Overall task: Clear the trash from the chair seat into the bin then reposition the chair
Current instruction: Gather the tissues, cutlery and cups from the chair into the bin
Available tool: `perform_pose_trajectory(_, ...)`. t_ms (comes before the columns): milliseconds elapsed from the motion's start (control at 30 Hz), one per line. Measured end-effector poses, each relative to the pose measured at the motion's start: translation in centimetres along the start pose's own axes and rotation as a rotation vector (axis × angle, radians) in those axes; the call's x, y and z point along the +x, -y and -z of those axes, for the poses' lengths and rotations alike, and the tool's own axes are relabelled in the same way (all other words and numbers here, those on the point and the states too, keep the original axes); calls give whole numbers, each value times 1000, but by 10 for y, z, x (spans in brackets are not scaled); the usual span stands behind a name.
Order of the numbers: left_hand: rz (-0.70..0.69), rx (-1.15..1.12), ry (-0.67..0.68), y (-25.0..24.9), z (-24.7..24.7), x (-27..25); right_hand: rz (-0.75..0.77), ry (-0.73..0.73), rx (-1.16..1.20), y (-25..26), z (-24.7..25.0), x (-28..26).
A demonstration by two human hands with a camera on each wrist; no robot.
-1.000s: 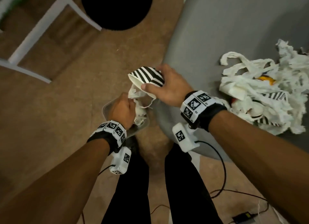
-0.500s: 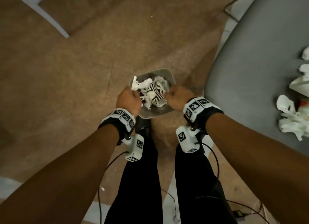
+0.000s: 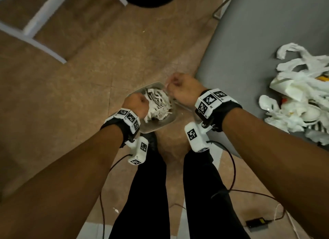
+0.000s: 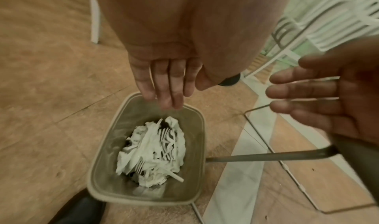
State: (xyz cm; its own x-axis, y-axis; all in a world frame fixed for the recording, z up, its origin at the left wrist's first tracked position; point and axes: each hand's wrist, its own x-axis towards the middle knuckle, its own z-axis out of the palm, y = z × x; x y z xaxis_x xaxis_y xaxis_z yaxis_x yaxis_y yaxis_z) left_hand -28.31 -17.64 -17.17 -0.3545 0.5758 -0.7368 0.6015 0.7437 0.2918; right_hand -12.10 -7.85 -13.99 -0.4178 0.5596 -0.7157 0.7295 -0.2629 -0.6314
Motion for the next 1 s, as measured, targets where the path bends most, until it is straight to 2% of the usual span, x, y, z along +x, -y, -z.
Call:
perform_pose_trajectory(67, -61, 36, -20, -28, 8, -2, 29, -41, 109, -4, 32, -10)
perform_pose_trajectory(200, -204, 18, -73, -108, 9, -8, 49, -222, 266, -34, 111, -37)
perform_pose_trajectory(333, -384, -33, -14, -205, -19, -23, 45, -414, 385, -79, 193, -68)
perform_pose_trajectory(467, -667, 69, 16, -287, -70, -38, 1, -554, 338, -129, 264, -96)
perform_pose_trajectory(533, -740, 122, -7, -323, -95, -43, -34, -620, 273, -152, 290, -107)
perform_pose_trajectory(600, -752, 82, -68, -353, -109, -45, -66, -675, 207, -170, 307, -113)
perform_pose_trajectory(700, -718, 187, -32, -380, -127, -37, -96, -704, 134, -188, 321, -120)
perform_pose_trajectory(800, -760, 512, 109, -381, -135, -33, -118, -672, -21, -198, 324, -119)
perform_pose_trajectory(867, -800, 696, 106, -375, -134, -30, -125, -626, -157, -200, 322, -115)
perform_pose_trajectory(900, -815, 717, 90, -373, -133, -29, -110, -608, -214, -200, 320, -112)
perform_pose_trajectory(1000, -819, 558, 99, -368, -127, -23, -51, -532, -303, -199, 313, -100)
